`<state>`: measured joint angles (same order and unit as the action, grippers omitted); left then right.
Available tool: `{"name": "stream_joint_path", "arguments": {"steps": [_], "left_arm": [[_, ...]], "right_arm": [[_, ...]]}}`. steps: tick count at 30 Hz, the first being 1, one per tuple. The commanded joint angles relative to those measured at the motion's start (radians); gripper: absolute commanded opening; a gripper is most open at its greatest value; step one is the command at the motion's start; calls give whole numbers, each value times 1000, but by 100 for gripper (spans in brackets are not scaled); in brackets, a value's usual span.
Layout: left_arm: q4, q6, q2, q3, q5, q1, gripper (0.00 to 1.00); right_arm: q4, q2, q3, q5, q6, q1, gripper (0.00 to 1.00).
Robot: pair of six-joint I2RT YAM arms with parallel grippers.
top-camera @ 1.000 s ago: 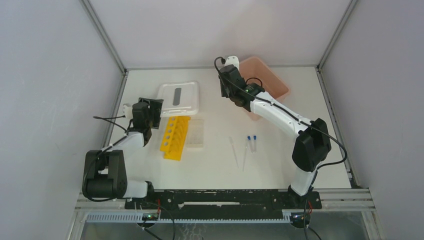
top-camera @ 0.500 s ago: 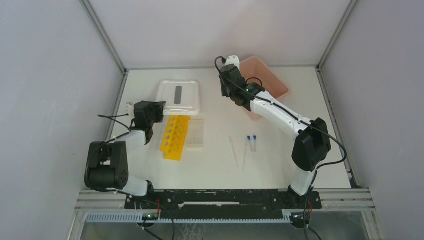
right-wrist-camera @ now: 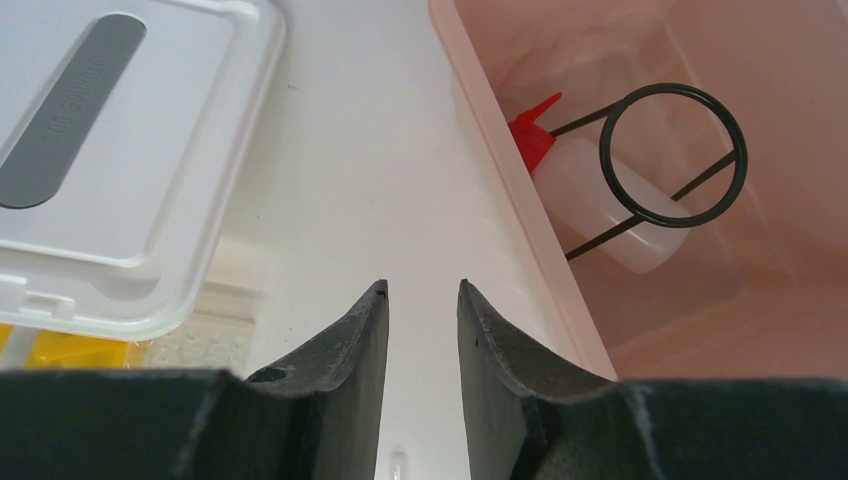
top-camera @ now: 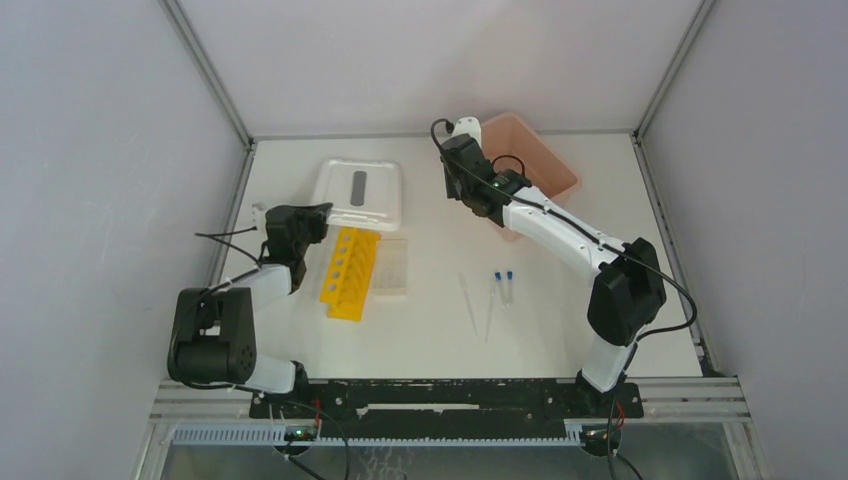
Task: Organize the chemistry lab equipment
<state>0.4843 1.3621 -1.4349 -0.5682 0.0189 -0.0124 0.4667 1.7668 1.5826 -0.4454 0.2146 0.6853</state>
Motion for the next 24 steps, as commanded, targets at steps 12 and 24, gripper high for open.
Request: {"name": "stream_joint_path", "arguments": {"steps": [12,24], "left_arm": [[205,-34,107,-2,-89,-9,0],[262,-57,219,10,-81,-47,0]], "right_arm": [[-50,-143,-54,36,85,38,38],[-97,-286,-205,41,175,93,38]]}}
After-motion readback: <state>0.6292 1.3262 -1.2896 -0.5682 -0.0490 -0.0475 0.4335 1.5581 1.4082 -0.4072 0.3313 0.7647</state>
